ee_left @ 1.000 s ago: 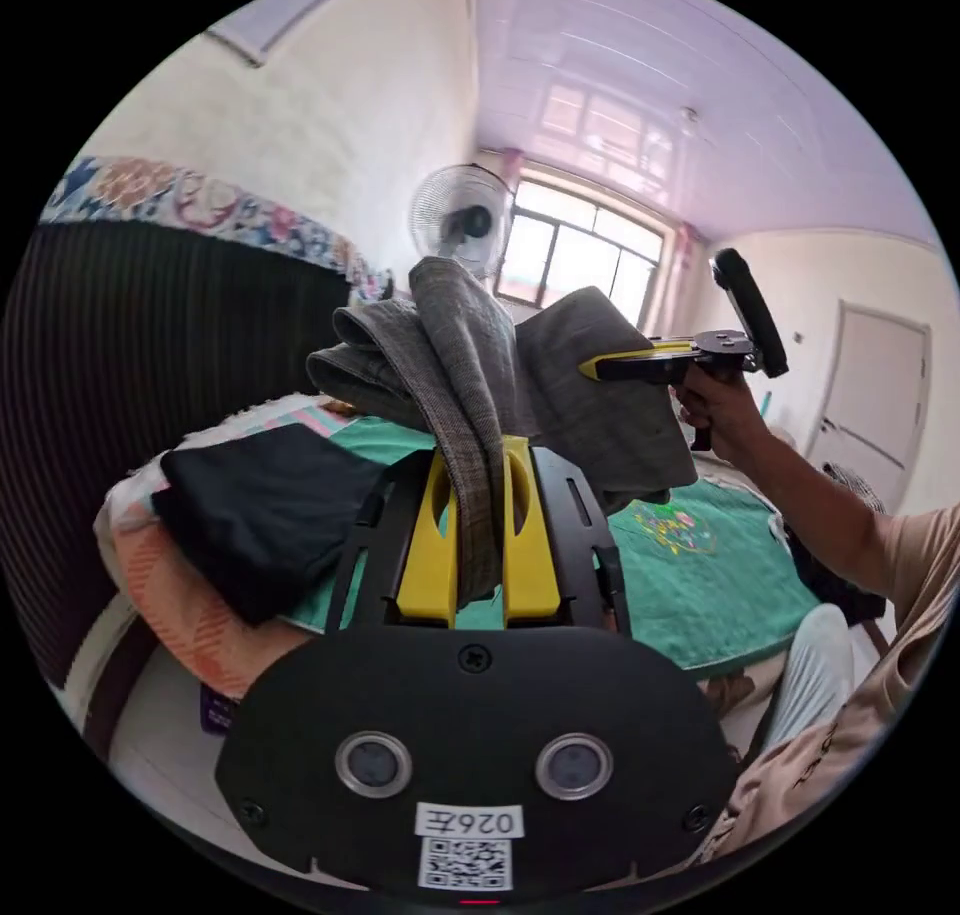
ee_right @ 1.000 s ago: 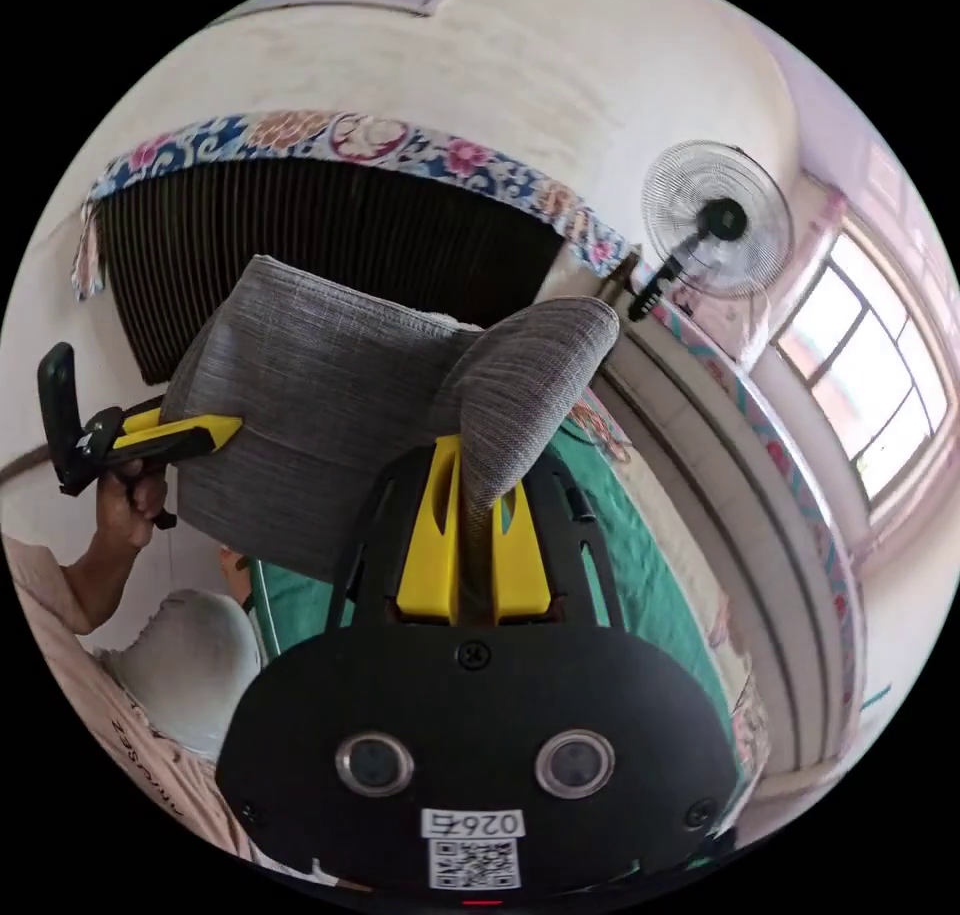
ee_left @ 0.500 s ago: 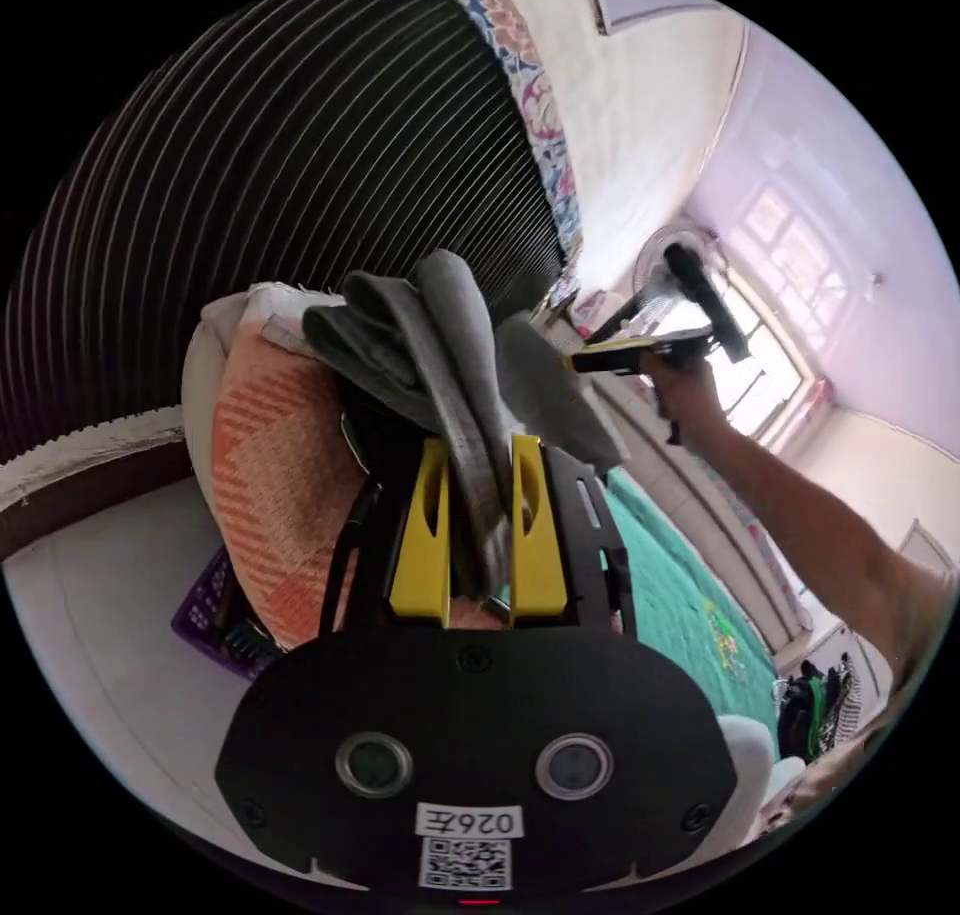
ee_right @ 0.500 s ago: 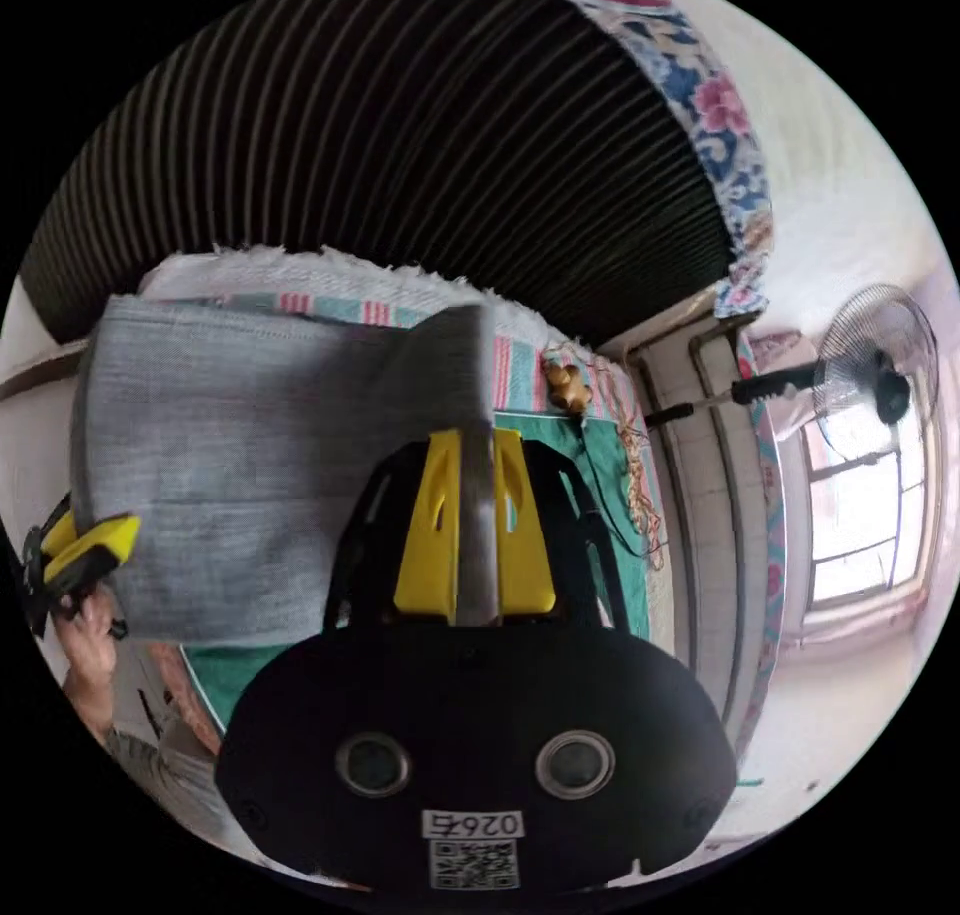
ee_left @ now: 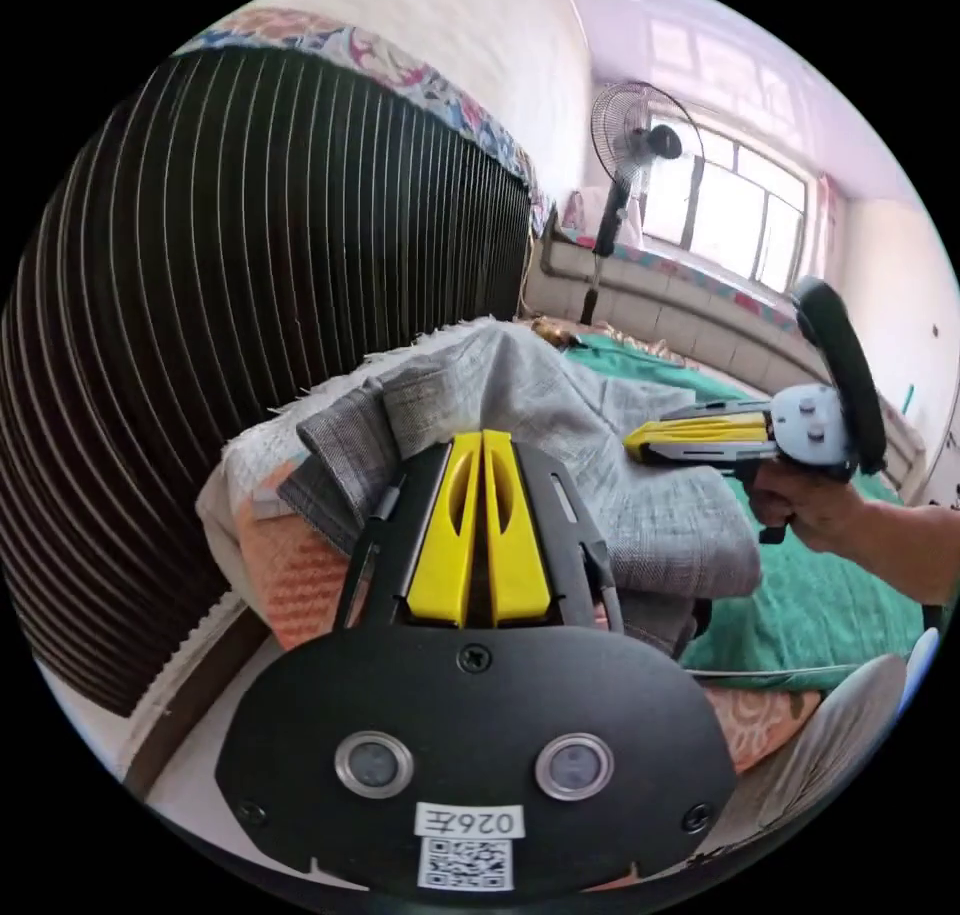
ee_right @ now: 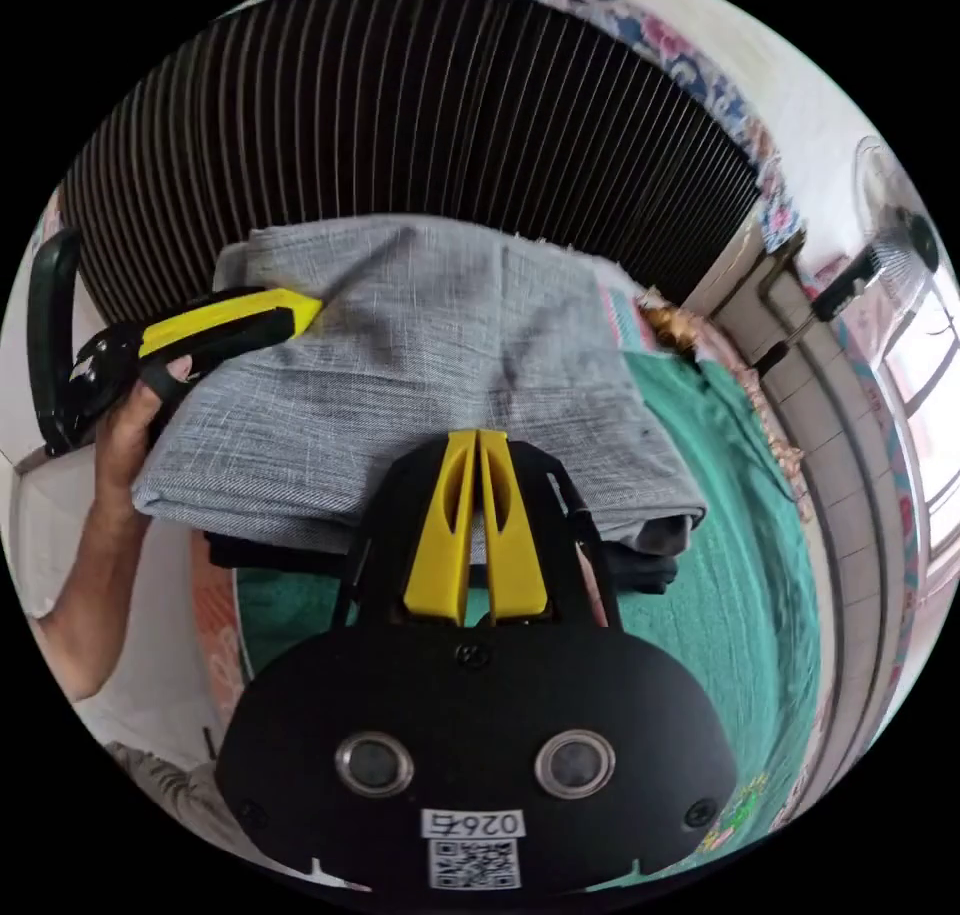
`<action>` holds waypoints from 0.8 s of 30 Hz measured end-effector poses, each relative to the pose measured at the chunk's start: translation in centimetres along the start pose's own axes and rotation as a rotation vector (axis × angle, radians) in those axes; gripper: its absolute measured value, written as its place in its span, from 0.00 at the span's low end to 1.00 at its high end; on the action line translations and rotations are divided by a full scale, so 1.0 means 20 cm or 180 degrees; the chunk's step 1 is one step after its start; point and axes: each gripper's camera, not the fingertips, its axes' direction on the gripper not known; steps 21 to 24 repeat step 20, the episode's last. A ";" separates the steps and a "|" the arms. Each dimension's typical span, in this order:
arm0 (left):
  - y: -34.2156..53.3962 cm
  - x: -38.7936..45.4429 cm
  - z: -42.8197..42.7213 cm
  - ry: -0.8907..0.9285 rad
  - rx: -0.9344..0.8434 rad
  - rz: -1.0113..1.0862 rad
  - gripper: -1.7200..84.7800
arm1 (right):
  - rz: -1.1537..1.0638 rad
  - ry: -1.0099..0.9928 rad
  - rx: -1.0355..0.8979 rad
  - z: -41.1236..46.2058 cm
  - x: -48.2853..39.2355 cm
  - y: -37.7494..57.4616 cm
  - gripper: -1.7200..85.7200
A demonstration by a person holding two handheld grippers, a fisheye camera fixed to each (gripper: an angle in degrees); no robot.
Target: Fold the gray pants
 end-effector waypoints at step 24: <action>-0.20 1.78 -1.11 0.1440 0.1454 0.0829 0.01 | 0.1622 0.1311 0.1516 -2.91 0.50 0.38 0.01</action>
